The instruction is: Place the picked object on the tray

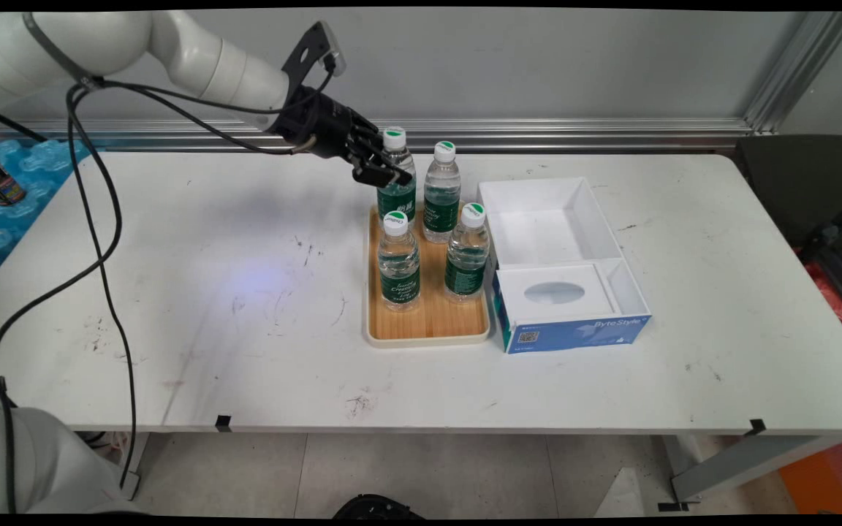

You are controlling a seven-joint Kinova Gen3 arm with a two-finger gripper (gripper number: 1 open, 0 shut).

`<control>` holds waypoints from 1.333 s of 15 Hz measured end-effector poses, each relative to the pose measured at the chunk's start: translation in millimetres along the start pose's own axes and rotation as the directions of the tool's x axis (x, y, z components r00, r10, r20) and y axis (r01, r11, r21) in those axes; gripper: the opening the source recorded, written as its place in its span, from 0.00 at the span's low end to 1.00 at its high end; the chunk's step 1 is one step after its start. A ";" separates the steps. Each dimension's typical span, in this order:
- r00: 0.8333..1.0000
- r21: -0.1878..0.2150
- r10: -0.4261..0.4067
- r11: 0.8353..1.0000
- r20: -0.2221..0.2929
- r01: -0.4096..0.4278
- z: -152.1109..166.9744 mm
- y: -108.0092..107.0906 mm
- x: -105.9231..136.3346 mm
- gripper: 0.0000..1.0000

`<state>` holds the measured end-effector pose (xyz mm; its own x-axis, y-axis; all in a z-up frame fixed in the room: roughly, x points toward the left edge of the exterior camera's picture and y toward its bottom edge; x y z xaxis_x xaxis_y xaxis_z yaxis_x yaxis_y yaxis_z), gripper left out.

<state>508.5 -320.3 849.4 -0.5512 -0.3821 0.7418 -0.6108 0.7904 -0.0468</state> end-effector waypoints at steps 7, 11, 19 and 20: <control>0.999 -0.009 0.032 0.999 -0.022 -0.032 14.2 -4.9 -18.1 0.00; 0.999 -0.011 0.045 0.999 -0.030 -0.045 19.5 -7.5 -25.5 0.00; 0.998 -0.019 0.059 0.998 -0.038 -0.059 24.7 -8.8 -34.4 0.00; 0.997 -0.020 0.060 0.998 -0.038 -0.060 25.1 -8.8 -35.4 0.00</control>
<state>519.1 -325.7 806.7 -0.5644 -0.3156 0.7628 -0.5649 0.8215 -0.0781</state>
